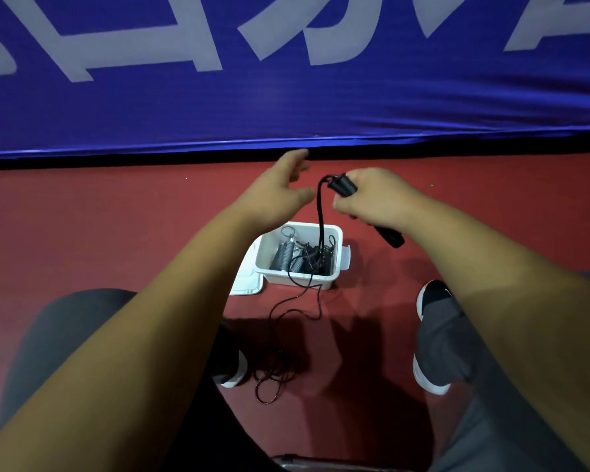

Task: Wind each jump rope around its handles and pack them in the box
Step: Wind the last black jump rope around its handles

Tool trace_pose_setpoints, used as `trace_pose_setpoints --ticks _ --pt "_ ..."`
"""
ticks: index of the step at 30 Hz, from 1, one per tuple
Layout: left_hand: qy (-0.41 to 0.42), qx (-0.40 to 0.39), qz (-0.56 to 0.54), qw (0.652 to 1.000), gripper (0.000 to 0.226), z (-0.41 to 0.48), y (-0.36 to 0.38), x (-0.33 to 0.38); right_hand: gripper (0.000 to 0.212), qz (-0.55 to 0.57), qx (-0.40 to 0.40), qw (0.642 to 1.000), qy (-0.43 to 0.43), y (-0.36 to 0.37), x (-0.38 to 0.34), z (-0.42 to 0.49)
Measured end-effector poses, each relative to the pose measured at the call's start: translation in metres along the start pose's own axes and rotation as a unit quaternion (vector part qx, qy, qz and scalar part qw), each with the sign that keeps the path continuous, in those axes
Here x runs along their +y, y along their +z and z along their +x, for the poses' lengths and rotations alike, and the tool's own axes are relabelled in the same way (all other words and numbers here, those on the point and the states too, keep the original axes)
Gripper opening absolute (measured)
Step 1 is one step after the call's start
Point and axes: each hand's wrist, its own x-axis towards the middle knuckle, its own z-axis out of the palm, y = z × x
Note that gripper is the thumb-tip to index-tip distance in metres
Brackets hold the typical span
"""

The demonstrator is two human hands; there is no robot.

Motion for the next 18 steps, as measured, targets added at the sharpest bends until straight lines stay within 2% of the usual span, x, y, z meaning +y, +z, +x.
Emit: trace_pose_setpoints --ticks 2,5,7,13,18 --pt "0.003 -0.01 -0.021 1.0 0.057 0.002 0.005 -0.001 0.013 -0.011 -0.014 1.0 -0.013 0.003 -0.002 0.0" --pt "0.017 0.004 0.059 0.998 0.033 0.005 0.01 -0.001 0.014 -0.019 -0.025 0.999 -0.021 0.007 -0.005 -0.002" --pt "0.009 0.003 0.073 0.997 0.015 0.005 0.01 0.001 0.016 -0.026 -0.025 0.999 -0.015 0.007 -0.005 -0.002" --pt "-0.081 0.043 -0.133 0.987 0.016 0.008 0.017 0.015 0.026 0.028 -0.07 0.996 0.041 0.005 -0.008 -0.007" --pt "-0.148 0.086 -0.34 0.925 0.018 0.01 0.015 0.024 0.038 0.033 -0.076 0.996 0.019 0.007 -0.01 -0.014"
